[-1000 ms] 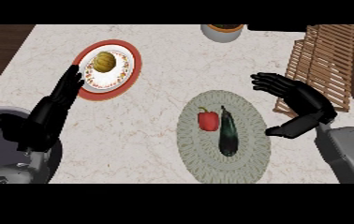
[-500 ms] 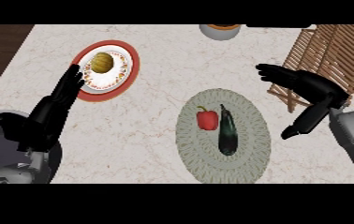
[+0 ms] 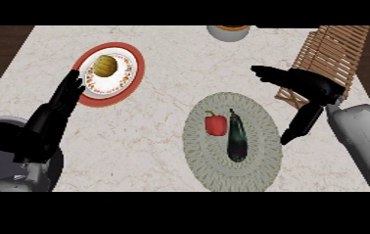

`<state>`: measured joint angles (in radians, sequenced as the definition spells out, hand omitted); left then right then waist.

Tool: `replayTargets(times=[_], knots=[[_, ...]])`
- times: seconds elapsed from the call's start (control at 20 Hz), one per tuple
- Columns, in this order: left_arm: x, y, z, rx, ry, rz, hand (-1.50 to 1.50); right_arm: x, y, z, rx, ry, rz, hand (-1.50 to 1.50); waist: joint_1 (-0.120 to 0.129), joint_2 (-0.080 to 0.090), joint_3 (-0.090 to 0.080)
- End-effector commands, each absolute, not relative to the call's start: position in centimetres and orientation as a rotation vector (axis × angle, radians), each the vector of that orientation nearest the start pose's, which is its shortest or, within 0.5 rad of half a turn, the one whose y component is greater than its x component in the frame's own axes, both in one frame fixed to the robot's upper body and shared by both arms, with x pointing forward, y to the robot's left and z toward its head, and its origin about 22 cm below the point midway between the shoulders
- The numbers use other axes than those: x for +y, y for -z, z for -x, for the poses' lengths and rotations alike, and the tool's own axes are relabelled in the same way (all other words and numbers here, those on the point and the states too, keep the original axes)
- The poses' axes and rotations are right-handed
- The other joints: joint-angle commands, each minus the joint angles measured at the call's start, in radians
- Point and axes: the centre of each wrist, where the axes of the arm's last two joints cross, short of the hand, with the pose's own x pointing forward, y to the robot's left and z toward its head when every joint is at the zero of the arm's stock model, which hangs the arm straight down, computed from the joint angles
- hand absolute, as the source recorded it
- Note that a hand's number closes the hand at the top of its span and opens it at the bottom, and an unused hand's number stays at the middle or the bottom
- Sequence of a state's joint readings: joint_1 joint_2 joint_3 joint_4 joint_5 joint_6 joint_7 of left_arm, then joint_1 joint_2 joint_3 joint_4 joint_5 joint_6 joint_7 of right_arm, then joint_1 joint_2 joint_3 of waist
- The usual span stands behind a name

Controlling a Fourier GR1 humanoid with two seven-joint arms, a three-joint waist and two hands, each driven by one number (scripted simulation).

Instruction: Pick the eggplant from the placemat and place it in the tiered shelf

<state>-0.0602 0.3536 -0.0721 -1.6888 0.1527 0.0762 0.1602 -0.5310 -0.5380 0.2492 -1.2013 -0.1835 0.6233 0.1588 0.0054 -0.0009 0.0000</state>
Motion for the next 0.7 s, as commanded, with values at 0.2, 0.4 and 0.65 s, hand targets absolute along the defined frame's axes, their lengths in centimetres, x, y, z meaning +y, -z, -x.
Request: replayTargets(times=[0.2,0.4,0.65], knots=[[29.1,-5.5,-25.5,-1.562,0.166,-0.123,0.00,-23.9,-7.9,-34.7,-1.157,-1.176,-0.079,-1.50,-0.004,0.001,0.000],[28.6,-7.8,-25.8,-1.569,0.172,-0.107,0.00,-22.6,-7.5,-35.1,-1.143,-1.204,-0.062,-1.50,-0.002,0.001,0.000],[27.5,-4.2,-25.2,-1.560,0.177,-0.129,0.00,-24.0,-6.5,-34.0,-1.075,-1.279,-0.070,-1.50,-0.007,0.000,0.000]])
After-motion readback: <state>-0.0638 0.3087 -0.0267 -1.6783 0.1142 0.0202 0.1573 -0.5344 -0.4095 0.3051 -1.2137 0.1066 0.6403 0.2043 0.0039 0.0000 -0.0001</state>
